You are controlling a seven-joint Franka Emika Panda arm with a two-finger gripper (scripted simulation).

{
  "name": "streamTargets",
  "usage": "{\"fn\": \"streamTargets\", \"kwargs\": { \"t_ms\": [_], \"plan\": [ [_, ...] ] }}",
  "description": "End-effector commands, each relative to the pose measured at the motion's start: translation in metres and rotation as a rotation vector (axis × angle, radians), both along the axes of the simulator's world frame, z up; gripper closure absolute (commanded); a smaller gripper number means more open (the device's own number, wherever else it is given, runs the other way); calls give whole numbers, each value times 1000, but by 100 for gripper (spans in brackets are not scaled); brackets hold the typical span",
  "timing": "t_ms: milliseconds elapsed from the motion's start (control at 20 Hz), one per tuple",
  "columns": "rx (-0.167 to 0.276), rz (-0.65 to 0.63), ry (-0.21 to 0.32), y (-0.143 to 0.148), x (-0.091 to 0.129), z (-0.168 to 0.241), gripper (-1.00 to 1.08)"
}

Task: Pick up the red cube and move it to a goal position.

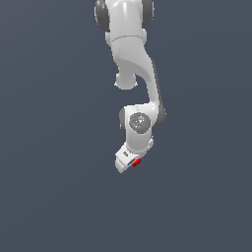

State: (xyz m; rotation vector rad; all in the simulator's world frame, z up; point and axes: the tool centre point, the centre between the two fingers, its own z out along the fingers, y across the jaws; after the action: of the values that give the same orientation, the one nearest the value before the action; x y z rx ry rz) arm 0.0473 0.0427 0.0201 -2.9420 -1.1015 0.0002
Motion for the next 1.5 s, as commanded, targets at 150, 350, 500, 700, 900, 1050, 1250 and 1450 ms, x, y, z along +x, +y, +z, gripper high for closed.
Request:
{"fn": "streamTargets", "kwargs": {
  "t_ms": [150, 350, 500, 700, 900, 1050, 1250, 1450],
  "plan": [
    [0, 0, 0, -2, 0, 7, 108],
    [-1, 0, 0, -7, -1, 23, 108],
    [-1, 0, 0, -13, -3, 41, 108],
    [-1, 1, 0, -24, -5, 76, 108],
    [-1, 1, 0, -37, -7, 119, 108],
    [-1, 1, 0, -48, -9, 155, 108],
    [0, 2, 0, -62, -12, 203, 108],
    [1, 2, 0, -76, -14, 250, 108]
  ]
}}
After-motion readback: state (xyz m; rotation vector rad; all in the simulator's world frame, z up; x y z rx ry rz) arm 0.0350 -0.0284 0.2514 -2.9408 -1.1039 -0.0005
